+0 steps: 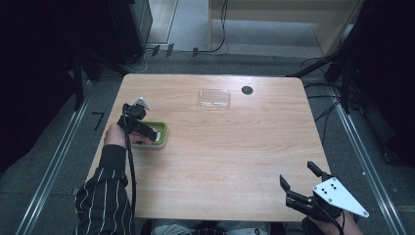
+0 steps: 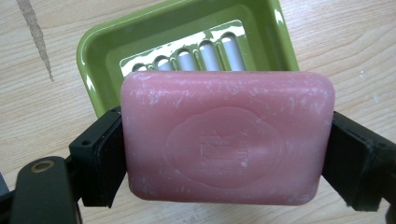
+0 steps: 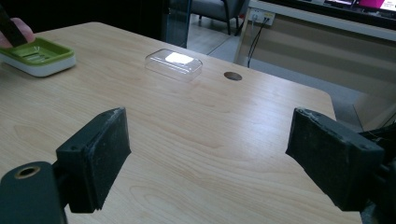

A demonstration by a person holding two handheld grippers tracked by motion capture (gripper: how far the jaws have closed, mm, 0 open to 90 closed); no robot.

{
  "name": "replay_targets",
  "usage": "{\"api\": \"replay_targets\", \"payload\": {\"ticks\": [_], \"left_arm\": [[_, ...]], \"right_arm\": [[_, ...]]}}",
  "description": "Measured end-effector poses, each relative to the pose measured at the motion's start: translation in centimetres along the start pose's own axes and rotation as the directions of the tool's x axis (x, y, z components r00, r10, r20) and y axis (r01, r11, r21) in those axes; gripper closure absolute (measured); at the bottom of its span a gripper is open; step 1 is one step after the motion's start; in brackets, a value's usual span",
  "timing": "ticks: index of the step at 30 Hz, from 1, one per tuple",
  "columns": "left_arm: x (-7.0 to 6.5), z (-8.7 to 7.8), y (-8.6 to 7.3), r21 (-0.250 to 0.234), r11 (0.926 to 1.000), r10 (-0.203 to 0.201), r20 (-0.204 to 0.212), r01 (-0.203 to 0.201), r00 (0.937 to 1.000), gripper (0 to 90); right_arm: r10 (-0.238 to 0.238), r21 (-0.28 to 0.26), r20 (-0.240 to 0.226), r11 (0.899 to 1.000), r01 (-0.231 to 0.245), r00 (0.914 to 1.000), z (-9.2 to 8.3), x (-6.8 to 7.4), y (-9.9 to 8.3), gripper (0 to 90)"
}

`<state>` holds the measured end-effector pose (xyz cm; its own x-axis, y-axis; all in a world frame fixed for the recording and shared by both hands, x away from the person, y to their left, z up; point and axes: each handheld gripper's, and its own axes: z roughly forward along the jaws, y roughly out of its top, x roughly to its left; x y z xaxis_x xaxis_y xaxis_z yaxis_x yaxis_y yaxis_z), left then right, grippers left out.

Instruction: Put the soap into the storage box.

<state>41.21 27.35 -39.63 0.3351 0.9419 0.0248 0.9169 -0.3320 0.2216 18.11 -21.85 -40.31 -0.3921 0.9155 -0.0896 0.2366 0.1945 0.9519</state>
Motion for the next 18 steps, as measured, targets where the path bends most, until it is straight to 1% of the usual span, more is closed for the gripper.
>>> {"api": "replay_targets", "payload": {"ticks": [2,3,6,7,8,9,15,18], "left_arm": [[0.09,0.23,0.16,0.006,1.0000,0.000,0.000,0.000,1.0000,13.6],[0.04,0.41,0.29,0.002,1.0000,-0.006,-0.001,0.006,1.0000,13.6],[0.00,0.46,0.44,0.007,1.0000,0.000,-0.003,0.000,1.0000,13.5],[0.00,0.48,0.48,-0.003,1.0000,-0.006,-0.004,0.006,1.0000,13.6],[0.01,0.50,0.55,-0.002,0.9999,-0.011,-0.003,0.011,0.9999,13.6],[0.05,0.57,0.65,-0.003,0.9999,-0.012,-0.011,0.012,0.9999,13.6],[0.30,0.80,0.82,0.001,0.9997,-0.025,-0.010,0.025,0.9996,13.6],[0.37,1.04,1.00,-0.001,0.9994,-0.035,-0.016,0.035,0.9993,13.6]], "right_arm": [[-0.004,0.006,-0.002,1.000,0.004,1.0000,-0.01,0.07,0.02,13.6],[-0.006,0.008,-0.002,1.000,0.006,1.0000,-0.01,0.12,0.03,13.6],[-0.006,0.008,-0.001,1.000,0.006,1.0000,0.01,0.10,0.04,13.6],[-0.006,0.007,-0.001,1.000,0.006,1.0000,0.00,0.10,0.03,13.6],[-0.007,0.007,-0.002,1.000,0.007,1.0000,0.00,0.09,0.03,13.6],[-0.008,0.007,-0.003,1.000,0.008,1.0000,-0.01,0.11,0.03,13.6],[-0.008,0.005,-0.003,1.000,0.008,1.0000,-0.01,0.08,0.01,13.6],[-0.008,0.006,-0.003,1.000,0.008,1.0000,0.00,0.08,0.02,13.6]]}}
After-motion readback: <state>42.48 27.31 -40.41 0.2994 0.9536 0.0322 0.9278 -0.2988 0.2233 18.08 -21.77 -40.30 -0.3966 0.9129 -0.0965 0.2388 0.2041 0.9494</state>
